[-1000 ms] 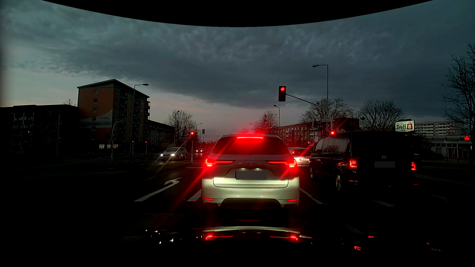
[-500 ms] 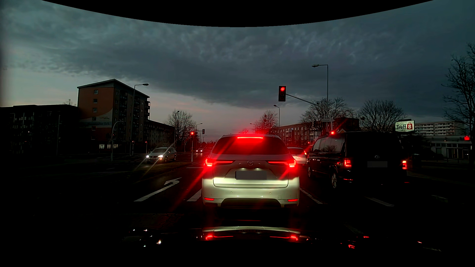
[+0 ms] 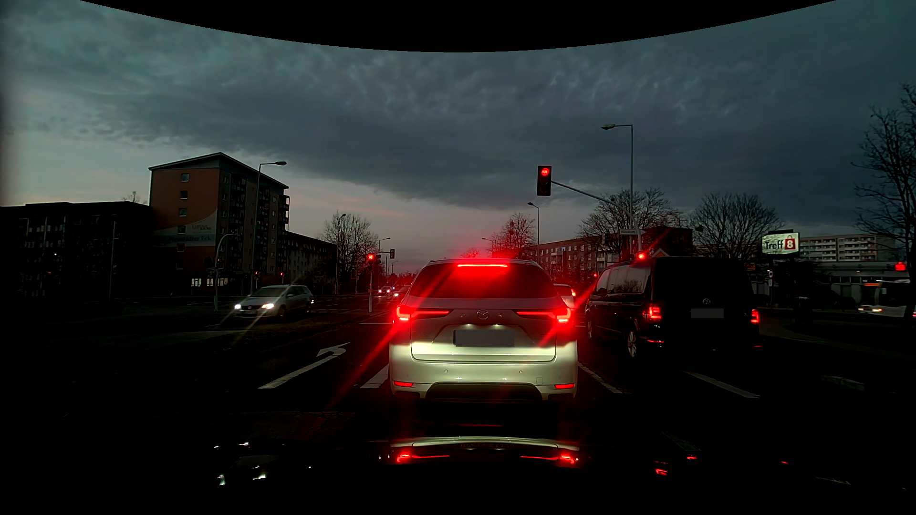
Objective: Follow the waypoints while adhering to traffic rules and regulations
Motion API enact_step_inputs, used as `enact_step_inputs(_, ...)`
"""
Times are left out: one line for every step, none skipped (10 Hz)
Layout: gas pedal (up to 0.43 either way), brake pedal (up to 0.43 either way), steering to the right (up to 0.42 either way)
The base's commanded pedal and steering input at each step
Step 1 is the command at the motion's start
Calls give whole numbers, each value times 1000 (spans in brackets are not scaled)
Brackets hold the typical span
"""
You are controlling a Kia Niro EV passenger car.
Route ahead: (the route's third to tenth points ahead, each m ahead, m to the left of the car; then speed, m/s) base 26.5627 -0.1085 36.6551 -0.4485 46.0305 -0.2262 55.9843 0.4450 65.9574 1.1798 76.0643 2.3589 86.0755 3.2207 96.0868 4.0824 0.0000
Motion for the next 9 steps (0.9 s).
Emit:
enact_step_inputs(0, 341, -10)
enact_step_inputs(0, 335, -10)
enact_step_inputs(0, 341, -10)
enact_step_inputs(0, 341, -10)
enact_step_inputs(0, 341, -10)
enact_step_inputs(0, 341, -10)
enact_step_inputs(0, 335, -10)
enact_step_inputs(0, 341, -10)
enact_step_inputs(0, 341, -10)
